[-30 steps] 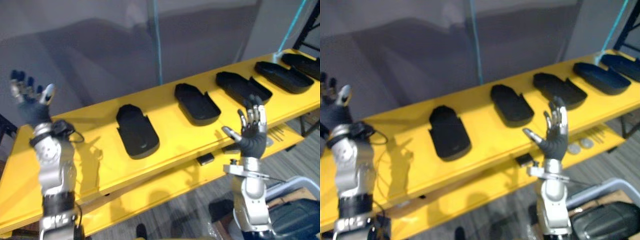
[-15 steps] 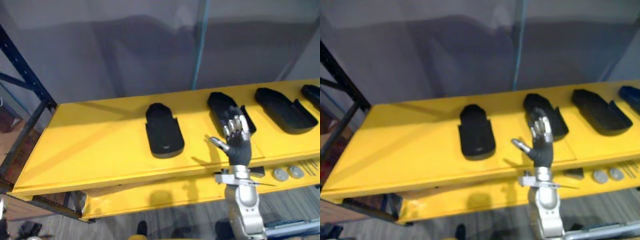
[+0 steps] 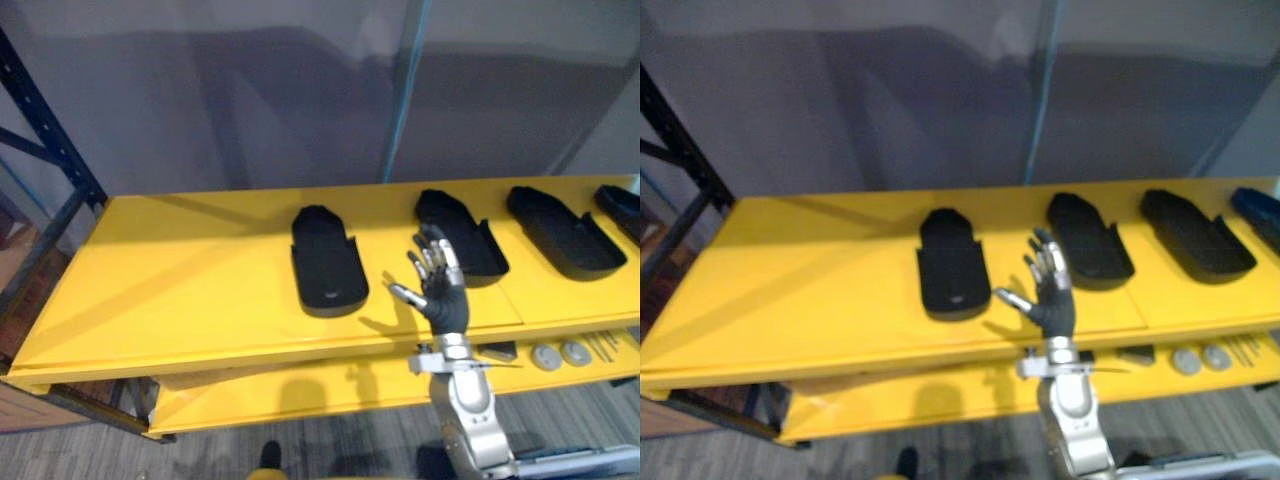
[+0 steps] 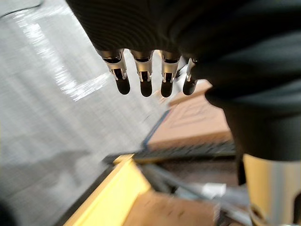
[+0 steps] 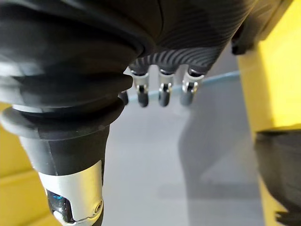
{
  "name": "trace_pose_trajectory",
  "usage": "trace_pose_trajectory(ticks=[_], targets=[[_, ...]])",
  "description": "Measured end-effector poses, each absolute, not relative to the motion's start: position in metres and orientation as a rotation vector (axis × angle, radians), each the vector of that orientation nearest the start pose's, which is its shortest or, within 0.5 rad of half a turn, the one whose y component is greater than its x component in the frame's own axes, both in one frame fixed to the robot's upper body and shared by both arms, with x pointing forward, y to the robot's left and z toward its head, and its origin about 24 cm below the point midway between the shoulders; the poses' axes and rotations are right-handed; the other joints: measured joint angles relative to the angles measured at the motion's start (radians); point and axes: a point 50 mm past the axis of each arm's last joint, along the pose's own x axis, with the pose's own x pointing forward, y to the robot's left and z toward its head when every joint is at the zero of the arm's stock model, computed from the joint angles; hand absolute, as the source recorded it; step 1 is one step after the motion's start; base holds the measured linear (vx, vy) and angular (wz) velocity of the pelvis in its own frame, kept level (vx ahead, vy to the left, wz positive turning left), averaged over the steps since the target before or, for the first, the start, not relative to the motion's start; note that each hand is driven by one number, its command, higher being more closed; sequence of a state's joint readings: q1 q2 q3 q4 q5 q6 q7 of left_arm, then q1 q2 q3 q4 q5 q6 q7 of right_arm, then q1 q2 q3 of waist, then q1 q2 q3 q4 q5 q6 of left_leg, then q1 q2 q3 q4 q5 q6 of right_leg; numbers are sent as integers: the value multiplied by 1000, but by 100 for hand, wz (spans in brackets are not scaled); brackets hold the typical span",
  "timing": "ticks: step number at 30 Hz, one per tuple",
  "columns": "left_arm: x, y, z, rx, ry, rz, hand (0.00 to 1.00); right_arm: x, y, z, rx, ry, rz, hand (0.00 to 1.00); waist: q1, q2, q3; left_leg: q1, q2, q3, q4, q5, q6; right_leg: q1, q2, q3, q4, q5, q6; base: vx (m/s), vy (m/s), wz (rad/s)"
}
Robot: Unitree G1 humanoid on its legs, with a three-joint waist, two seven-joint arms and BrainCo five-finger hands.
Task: Walk over and take plastic housings, then place them on the shelf
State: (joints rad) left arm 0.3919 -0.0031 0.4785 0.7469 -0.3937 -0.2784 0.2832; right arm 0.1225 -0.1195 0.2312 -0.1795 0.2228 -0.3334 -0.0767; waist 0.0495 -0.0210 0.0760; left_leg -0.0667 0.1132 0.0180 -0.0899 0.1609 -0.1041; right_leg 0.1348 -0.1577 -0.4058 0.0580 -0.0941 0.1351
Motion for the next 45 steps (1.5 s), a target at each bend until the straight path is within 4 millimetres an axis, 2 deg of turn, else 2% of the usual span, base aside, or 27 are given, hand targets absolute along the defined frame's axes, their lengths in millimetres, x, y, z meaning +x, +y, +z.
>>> trace_pose_trajectory(ticks=[4, 12, 13, 20, 21, 23, 25, 29, 32, 39, 41, 45], targets=[[24, 245, -143, -307, 863, 997, 0, 218, -113, 72, 191, -296, 183, 0, -7, 0, 11, 17, 2, 25, 0, -14, -1, 4, -3, 24, 8, -1, 0, 13, 1, -17], [28, 233, -154, -319, 961, 907, 0, 218, -109, 69, 204, -282, 243, 0, -14, -16, 38, 33, 6, 47, 0, -23, -7, 6, -3, 46, 8, -5, -5, 24, -7, -8], [31, 226, -157, -298, 995, 853, 0, 219, -101, 72, 241, -289, 260, 0, -37, -40, 51, 51, 9, 54, -1, -41, -14, 27, -1, 51, 4, -7, -8, 0, 0, 0], [32, 227, -157, -283, 995, 840, 0, 219, -102, 72, 244, -288, 252, 0, -40, -47, 58, 50, 9, 54, -1, -40, -15, 27, -1, 51, 4, -6, -8, 0, 0, 0], [32, 230, -156, -272, 993, 833, 0, 220, -103, 72, 247, -288, 244, 100, -41, -52, 65, 50, 9, 54, -1, -41, -15, 27, -1, 52, 5, -6, -8, 0, 0, 0], [33, 235, -155, -258, 992, 831, 0, 220, -105, 72, 261, -287, 237, 100, -43, -55, 84, 50, 9, 54, -1, -43, -12, 26, -1, 54, 6, -7, -8, 0, 0, 0], [32, 239, -154, -251, 1000, 826, 0, 220, -107, 73, 268, -292, 226, 100, -44, -69, 99, 48, 8, 54, -1, -44, -13, 24, -1, 56, 8, -10, -14, 0, 0, 0], [29, 239, -156, -257, 1022, 787, 0, 219, -112, 86, 286, -361, 204, 100, -39, -83, 130, 47, 8, 61, -1, -50, -16, 17, 0, 69, 9, -14, -21, 11, 3, -4], [26, 237, -157, -227, 1033, 764, 0, 216, -114, 101, 275, -456, 159, 100, -37, -87, 129, 46, 9, 68, -1, -57, -16, 7, -1, 83, 23, -18, -30, 43, -1, -4], [28, 238, -156, -198, 1020, 746, 0, 213, -117, 111, 296, -516, 126, 100, -40, -87, 128, 48, 16, 44, -1, -60, -17, 1, 12, 200, 40, -14, -43, 54, 22, 10], [27, 239, -156, -196, 1019, 747, 0, 213, -116, 112, 296, -518, 141, 100, -40, -88, 128, 51, 17, 43, -1, -59, -20, 1, 15, 217, 46, -12, -46, 36, 18, 3], [27, 244, -154, -184, 1015, 751, 0, 209, -98, 111, 306, -508, 279, 100, -42, -87, 128, 65, 19, 47, -1, -64, -19, 5, 15, 227, 56, -12, -46, -6, 3, -3]])
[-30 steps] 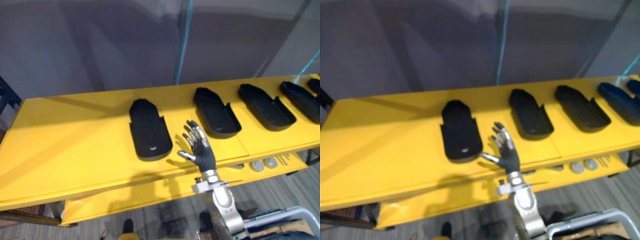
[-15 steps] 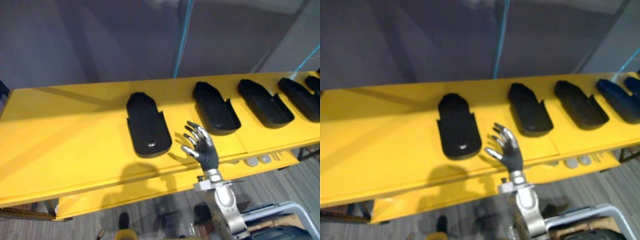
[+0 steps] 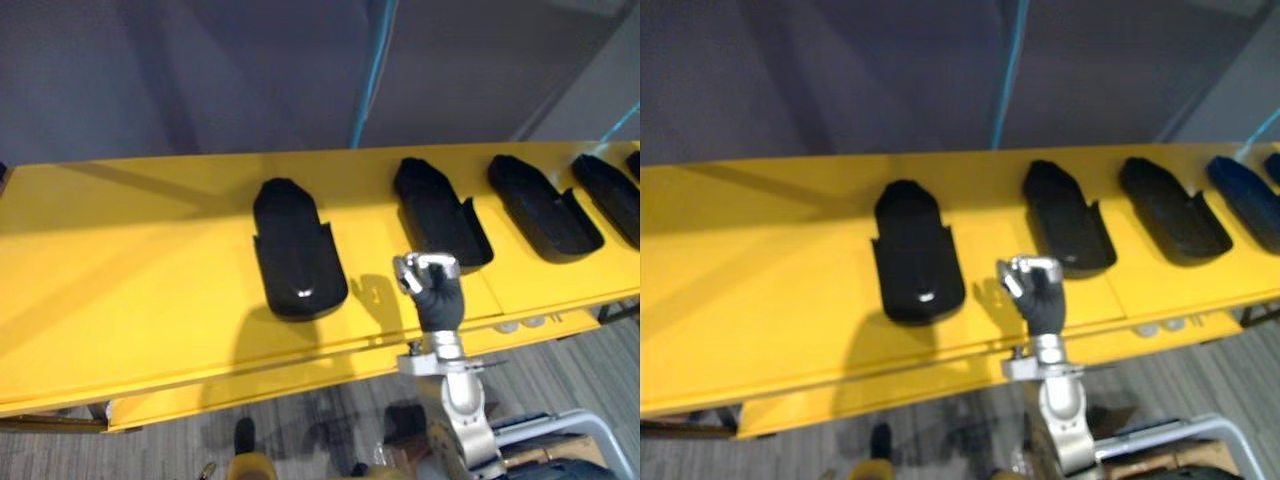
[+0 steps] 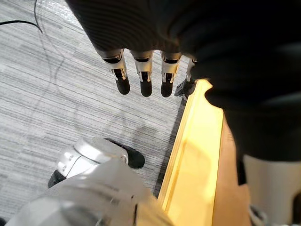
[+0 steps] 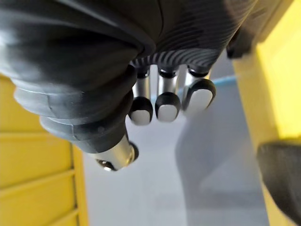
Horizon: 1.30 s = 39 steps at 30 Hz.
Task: Walk over and take plastic housings, then place them on the shelf
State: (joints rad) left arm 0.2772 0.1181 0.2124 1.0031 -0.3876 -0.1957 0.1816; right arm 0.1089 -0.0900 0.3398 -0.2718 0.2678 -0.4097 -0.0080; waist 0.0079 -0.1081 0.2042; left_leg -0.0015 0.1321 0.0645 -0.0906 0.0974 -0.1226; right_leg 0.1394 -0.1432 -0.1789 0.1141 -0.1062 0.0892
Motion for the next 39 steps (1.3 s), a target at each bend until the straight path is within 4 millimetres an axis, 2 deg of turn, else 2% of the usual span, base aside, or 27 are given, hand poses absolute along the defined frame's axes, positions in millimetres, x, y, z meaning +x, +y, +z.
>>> trace_pose_trajectory(ticks=[6, 8, 10, 16, 18, 22, 32, 39], targets=[[26, 245, -155, -179, 1024, 750, 0, 201, -66, 96, 379, -387, 517, 100, -7, 0, -1, -1, 7, 2, 0, -4, -4, 4, 7, 1, -19, -1, 1, -37, -12, -5], [24, 244, -156, -178, 1037, 746, 0, 200, -60, 89, 381, -352, 554, 100, -8, -12, -8, -5, 5, 5, 0, -1, -9, 4, 3, 1, -30, -11, 14, -42, -30, -5], [26, 244, -156, -161, 1042, 719, 0, 199, -56, 83, 381, -323, 581, 100, -10, -23, -17, -14, 0, 2, 0, 4, -13, 5, -1, -1, -42, -26, 32, -38, -41, 7], [44, 243, -156, -118, 1040, 644, 0, 197, -50, 66, 392, -202, 673, 100, -15, -15, -26, 2, -6, -4, 0, 13, -11, 36, -5, -14, -50, -27, 32, -5, -7, 4], [47, 243, -156, -105, 1039, 626, 0, 196, -45, 62, 406, -160, 712, 100, -18, -20, -39, 3, -8, -4, 0, 16, -14, 35, -7, -14, -50, -27, 32, 19, 3, 1], [47, 240, -156, -94, 1048, 606, 0, 190, -35, 46, 397, -41, 788, 100, -19, -14, -57, 3, -10, -12, 0, 16, -14, 38, -7, -14, -45, -26, 32, 16, 4, 5], [43, 238, -158, -88, 1087, 614, 0, 182, -23, 31, 393, 47, 845, 100, -19, -10, -61, 2, -4, -17, 0, 15, -15, 39, -1, -14, -50, -34, 25, -28, 0, 0], [42, 240, -158, -88, 1087, 620, 0, 184, -17, 20, 342, 95, 828, 100, -15, -21, -69, -16, -21, -34, 0, 24, -13, 36, -14, -41, -48, -32, 36, 34, 4, 9]])
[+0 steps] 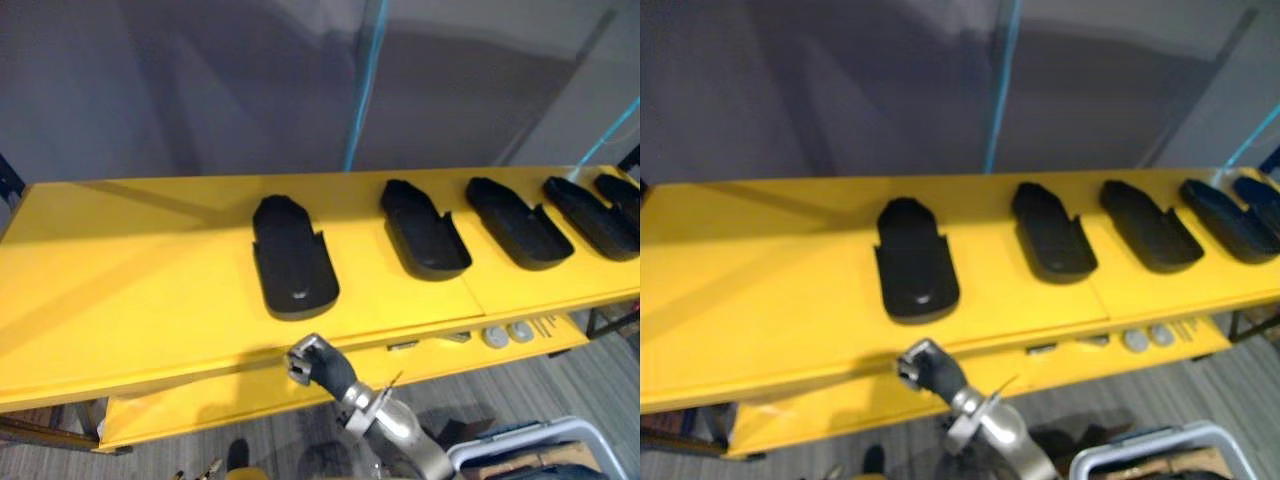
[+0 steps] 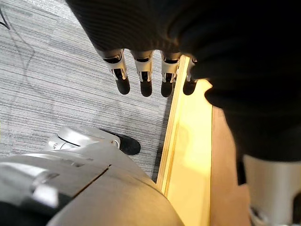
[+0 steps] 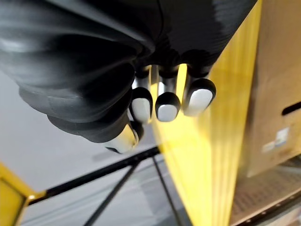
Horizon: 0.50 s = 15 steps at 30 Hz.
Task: Walk over and take plastic housings, then place them on the shelf
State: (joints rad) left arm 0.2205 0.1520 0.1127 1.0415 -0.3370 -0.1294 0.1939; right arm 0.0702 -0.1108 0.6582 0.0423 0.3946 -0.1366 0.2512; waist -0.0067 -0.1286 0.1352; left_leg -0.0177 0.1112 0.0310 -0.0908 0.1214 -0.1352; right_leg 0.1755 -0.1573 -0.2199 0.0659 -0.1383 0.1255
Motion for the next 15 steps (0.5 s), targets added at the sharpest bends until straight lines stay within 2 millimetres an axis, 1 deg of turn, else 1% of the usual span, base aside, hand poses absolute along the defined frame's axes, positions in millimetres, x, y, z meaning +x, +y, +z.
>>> trace_pose_trajectory(ticks=[4, 9, 15], targets=[[44, 239, -158, -89, 1084, 618, 0, 196, -15, 19, 293, 82, 809, 100, 9, -1, 0, -1, 0, -6, 0, 0, 0, 2, 2, -3, 0, 0, 0, 21, -5, 5], [44, 239, -158, -88, 1083, 617, 0, 200, -16, 16, 268, 81, 790, 100, 8, 0, 0, 1, 1, -22, -1, -7, -1, 11, 4, -11, 6, 0, 0, -13, -2, 7], [44, 239, -158, -89, 1084, 616, 0, 204, -12, 13, 281, 95, 762, 100, 9, 0, 0, 2, 0, -22, -1, -7, -1, 20, 3, -24, 2, -1, -2, -34, 4, 3]])
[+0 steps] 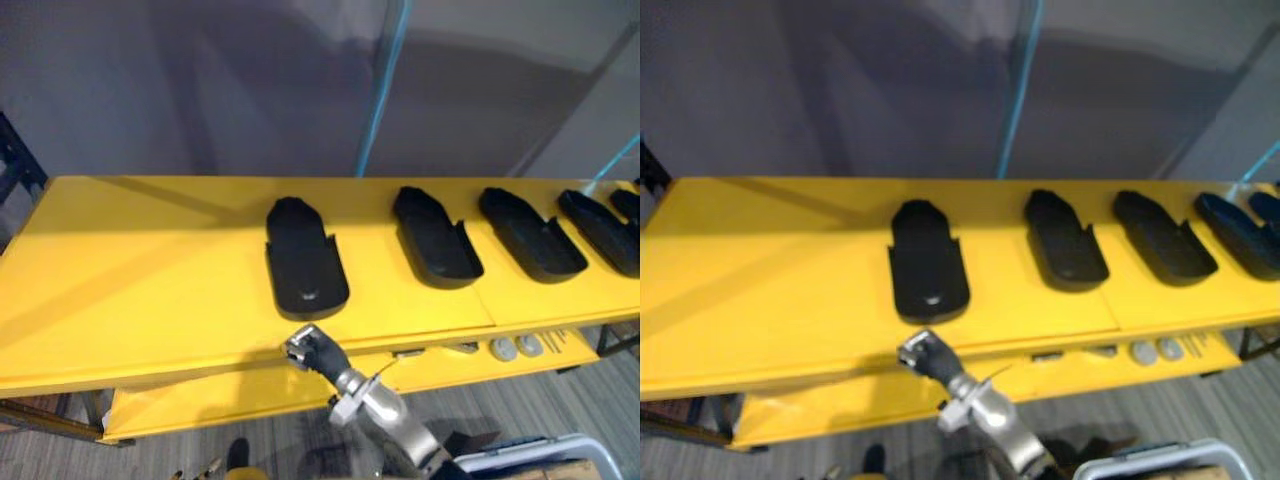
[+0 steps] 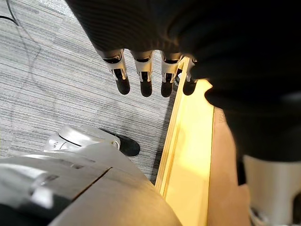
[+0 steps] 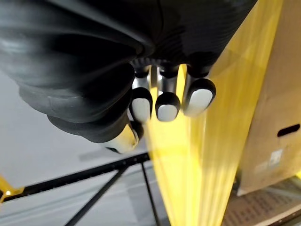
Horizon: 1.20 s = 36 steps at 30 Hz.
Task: Walk over and take plastic housings, then place them on the shelf
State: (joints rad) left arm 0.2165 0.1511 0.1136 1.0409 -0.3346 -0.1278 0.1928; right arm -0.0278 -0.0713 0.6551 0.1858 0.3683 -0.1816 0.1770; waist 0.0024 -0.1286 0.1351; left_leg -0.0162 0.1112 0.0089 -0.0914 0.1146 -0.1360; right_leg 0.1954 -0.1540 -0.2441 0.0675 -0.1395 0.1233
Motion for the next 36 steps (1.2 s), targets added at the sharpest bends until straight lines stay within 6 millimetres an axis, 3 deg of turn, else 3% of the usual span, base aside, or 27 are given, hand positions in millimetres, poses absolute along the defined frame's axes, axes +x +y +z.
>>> trace_pose_trajectory(ticks=[20, 27, 35, 36], targets=[[47, 238, -158, -96, 1092, 619, 0, 220, -5, 12, 220, 61, 741, 100, 17, 7, 4, -1, -12, -17, 0, 10, 7, 12, -7, -33, 2, -25, 3, -10, 1, 5], [52, 232, -159, -135, 1075, 624, 0, 220, -3, 15, 229, 36, 742, 100, 22, 43, 30, -2, -19, -3, 0, 15, 14, 7, -19, -32, 9, -29, 9, 0, 0, 0], [55, 232, -158, -137, 1062, 622, 0, 219, 1, 21, 226, 11, 751, 100, 31, 53, 39, -6, -20, -1, 0, 16, 14, 1, -22, -31, 15, -34, 22, 0, 0, 0], [56, 232, -158, -138, 1057, 621, 0, 227, -4, 25, 226, -3, 686, 100, 31, 55, 47, -5, -20, 0, 0, 16, 14, 2, -23, -31, 15, -35, 23, 0, 0, 0]])
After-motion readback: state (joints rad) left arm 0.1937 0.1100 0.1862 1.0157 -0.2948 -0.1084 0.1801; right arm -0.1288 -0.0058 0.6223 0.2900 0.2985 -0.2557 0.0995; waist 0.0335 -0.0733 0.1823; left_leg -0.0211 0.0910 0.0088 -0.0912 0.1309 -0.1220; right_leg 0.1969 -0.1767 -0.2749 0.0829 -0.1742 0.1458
